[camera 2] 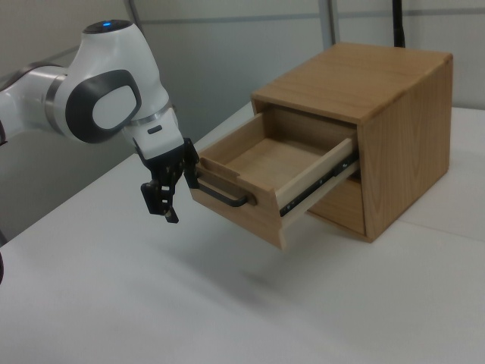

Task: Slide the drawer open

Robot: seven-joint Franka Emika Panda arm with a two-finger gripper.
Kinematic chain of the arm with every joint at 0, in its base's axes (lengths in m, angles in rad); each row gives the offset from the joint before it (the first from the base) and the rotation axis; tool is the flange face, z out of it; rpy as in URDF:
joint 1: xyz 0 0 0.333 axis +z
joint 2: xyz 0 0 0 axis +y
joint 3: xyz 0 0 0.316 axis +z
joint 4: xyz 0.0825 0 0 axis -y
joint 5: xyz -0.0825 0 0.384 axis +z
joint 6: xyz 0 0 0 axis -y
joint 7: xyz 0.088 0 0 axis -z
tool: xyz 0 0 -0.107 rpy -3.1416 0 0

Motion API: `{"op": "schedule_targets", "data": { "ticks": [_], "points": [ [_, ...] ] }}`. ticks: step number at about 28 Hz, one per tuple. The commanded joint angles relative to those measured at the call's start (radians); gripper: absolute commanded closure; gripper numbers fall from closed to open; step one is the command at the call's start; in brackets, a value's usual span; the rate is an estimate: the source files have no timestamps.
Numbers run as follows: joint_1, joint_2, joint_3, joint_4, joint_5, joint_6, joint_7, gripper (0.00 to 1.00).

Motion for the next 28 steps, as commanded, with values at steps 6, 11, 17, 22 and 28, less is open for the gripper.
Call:
{"op": "schedule_targets", "data": {
  "ticks": [6, 11, 17, 22, 28],
  "points": [
    [0.001, -0.009, -0.005, -0.012, -0.01, -0.024, -0.321, 0.0],
    [-0.003, -0.01, -0.014, -0.01, -0.011, -0.024, -0.531, 0.0],
    [-0.028, -0.009, -0.014, -0.01, -0.011, -0.026, -0.74, 0.0],
    [-0.031, -0.002, -0.014, -0.01, -0.022, -0.026, -0.791, 0.0],
    [-0.036, 0.001, -0.016, -0.012, -0.024, -0.027, -0.947, 0.0]
  ]
}}
